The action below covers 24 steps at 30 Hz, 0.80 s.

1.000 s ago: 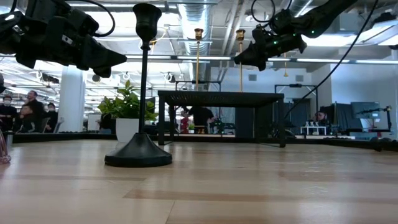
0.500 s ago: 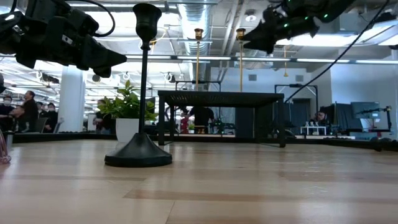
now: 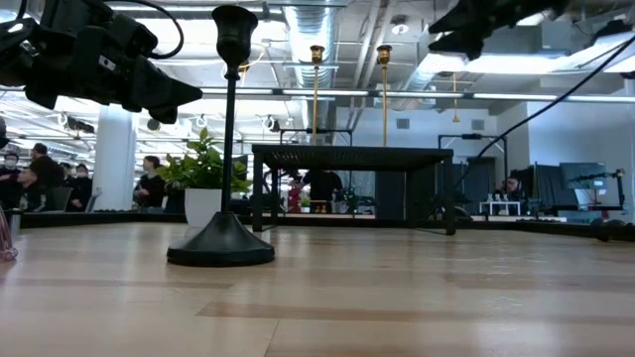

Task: Pick & Place candle stick holders
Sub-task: Put the bottom black candle holder on the shelf

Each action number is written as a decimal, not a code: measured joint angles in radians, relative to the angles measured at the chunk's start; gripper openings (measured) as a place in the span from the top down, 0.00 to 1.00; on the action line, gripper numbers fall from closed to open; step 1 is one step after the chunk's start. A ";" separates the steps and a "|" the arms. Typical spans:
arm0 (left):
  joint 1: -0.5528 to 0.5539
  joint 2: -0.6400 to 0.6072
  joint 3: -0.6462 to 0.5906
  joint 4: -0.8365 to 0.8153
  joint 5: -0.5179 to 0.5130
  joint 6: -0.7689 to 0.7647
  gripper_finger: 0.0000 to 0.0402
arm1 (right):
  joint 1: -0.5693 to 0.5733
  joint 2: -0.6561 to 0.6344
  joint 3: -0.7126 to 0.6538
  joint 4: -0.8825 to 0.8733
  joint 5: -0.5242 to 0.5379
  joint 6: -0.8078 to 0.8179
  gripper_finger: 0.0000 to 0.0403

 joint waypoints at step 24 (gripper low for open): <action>0.000 0.000 0.000 0.000 0.001 0.000 0.99 | 0.553 -0.096 -0.002 -0.311 0.188 -0.017 0.98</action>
